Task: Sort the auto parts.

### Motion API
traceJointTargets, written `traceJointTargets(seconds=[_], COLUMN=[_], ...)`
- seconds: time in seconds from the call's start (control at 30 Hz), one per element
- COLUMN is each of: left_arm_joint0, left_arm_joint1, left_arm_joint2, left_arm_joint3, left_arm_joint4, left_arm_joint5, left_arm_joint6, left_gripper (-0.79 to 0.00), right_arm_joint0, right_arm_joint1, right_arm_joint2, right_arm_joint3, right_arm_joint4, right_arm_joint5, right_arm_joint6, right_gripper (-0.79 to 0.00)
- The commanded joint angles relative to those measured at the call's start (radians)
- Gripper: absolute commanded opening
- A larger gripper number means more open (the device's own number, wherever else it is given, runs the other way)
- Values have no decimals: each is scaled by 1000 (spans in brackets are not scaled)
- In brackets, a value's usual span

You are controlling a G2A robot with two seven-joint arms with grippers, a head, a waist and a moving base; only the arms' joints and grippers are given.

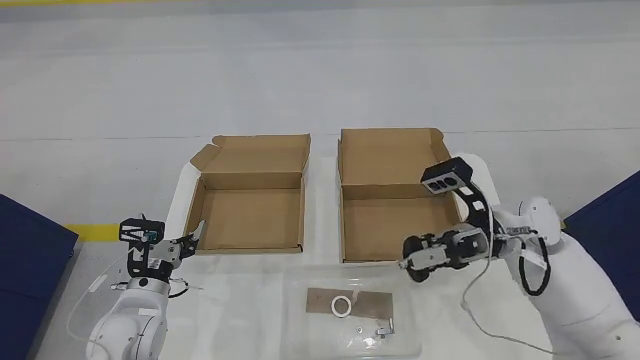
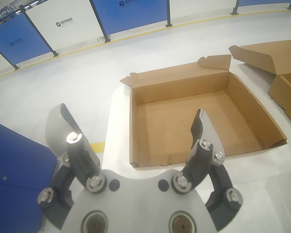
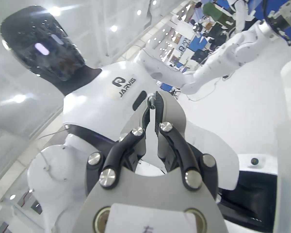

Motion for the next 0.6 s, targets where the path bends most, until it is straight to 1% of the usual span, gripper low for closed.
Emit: traceJointTargets(seconds=[0.0, 0.17, 0.2, 0.23, 0.27, 0.3, 0.4, 0.57], left_arm_joint0=[0, 0, 0, 0, 0, 0, 0, 0], left_arm_joint1=[0, 0, 0, 0, 0, 0, 0, 0], left_arm_joint2=[0, 0, 0, 0, 0, 0, 0, 0], left_arm_joint3=[0, 0, 0, 0, 0, 0, 0, 0], left_arm_joint4=[0, 0, 0, 0, 0, 0, 0, 0], left_arm_joint5=[0, 0, 0, 0, 0, 0, 0, 0], left_arm_joint6=[0, 0, 0, 0, 0, 0, 0, 0], left_gripper=[0, 0, 0, 0, 0, 0, 0, 0], right_arm_joint0=[0, 0, -5, -23, -25, -16, 9, 74], right_arm_joint1=[1, 1, -1, -9, -14, -15, -28, -53], right_arm_joint2=[0, 0, -2, -13, -13, -11, -12, -31], right_arm_joint3=[0, 0, -5, -32, -43, -48, -72, -93], right_arm_joint4=[-4, -4, 15, 126, 173, 161, 275, 386], right_arm_joint5=[-1, -1, 2, 12, 16, 30, 74, 136], right_arm_joint6=[-1, -1, -11, -38, -37, -27, -28, -40], right_gripper=[-785, -785, -785, -785, -785, -785, -785, -785])
